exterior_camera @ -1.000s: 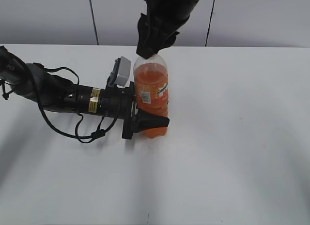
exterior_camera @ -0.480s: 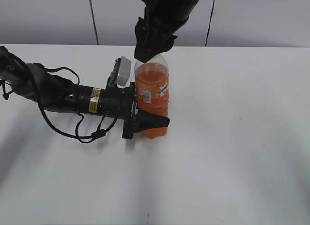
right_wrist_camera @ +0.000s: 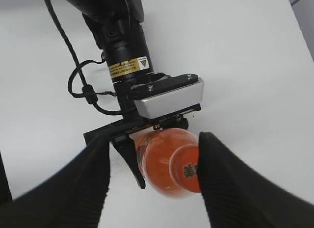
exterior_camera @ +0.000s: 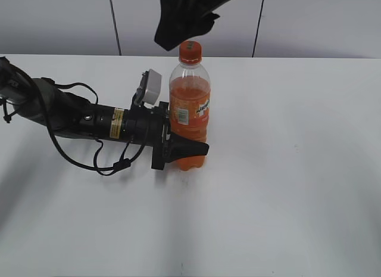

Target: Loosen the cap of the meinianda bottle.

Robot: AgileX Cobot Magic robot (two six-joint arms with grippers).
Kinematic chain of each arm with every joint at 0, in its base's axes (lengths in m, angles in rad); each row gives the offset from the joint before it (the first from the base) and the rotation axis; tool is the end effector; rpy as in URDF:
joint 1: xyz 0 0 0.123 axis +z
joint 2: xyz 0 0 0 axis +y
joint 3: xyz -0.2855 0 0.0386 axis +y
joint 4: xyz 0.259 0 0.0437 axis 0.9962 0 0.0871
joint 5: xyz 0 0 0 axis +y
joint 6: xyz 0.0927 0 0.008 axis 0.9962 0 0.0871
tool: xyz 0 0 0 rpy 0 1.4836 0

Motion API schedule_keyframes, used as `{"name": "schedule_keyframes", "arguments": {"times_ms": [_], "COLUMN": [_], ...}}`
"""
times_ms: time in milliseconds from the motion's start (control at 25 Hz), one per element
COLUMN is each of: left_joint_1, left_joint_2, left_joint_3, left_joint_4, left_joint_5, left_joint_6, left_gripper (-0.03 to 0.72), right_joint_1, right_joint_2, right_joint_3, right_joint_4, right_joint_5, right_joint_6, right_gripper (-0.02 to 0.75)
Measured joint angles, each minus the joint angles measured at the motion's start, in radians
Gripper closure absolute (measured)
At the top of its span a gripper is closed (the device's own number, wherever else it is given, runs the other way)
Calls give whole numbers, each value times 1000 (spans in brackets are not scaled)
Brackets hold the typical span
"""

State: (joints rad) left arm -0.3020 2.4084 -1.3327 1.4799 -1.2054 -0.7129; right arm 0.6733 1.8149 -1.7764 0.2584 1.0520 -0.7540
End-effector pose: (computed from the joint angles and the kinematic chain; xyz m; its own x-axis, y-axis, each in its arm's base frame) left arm 0.3795 -0.2088 0.0547 -0.1056 0.2527 -0.9618 0.9942 0.0060 -0.1075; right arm 0.3129 0.2760 0.3486 -0.1192 -0.8236 -0.5546 -0.9523 0.2528 -0.1707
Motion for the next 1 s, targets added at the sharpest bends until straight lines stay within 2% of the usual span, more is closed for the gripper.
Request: {"name": "schedule_keyframes", "arguments": {"times_ms": [240, 320, 440, 600, 800, 1000], "left_joint_1": [0, 0, 0, 0, 0, 0], "left_joint_2": [0, 0, 0, 0, 0, 0], "left_joint_3": [0, 0, 0, 0, 0, 0], "left_joint_4": [0, 0, 0, 0, 0, 0], "left_joint_5": [1, 1, 1, 1, 1, 1], "left_joint_6": [-1, -1, -1, -1, -1, -1], "left_gripper": [278, 278, 278, 279, 279, 279], "right_joint_1": [0, 0, 0, 0, 0, 0], "right_joint_2": [-34, -36, -37, -37, -37, -30], "right_joint_3": [0, 0, 0, 0, 0, 0], "right_joint_4": [5, 5, 2, -12, -138, -203], "right_joint_5": [-2, -2, 16, 25, 3, -8], "right_joint_6": [40, 109, 246, 578, 919, 1051], "right_gripper": [310, 310, 310, 310, 310, 310]}}
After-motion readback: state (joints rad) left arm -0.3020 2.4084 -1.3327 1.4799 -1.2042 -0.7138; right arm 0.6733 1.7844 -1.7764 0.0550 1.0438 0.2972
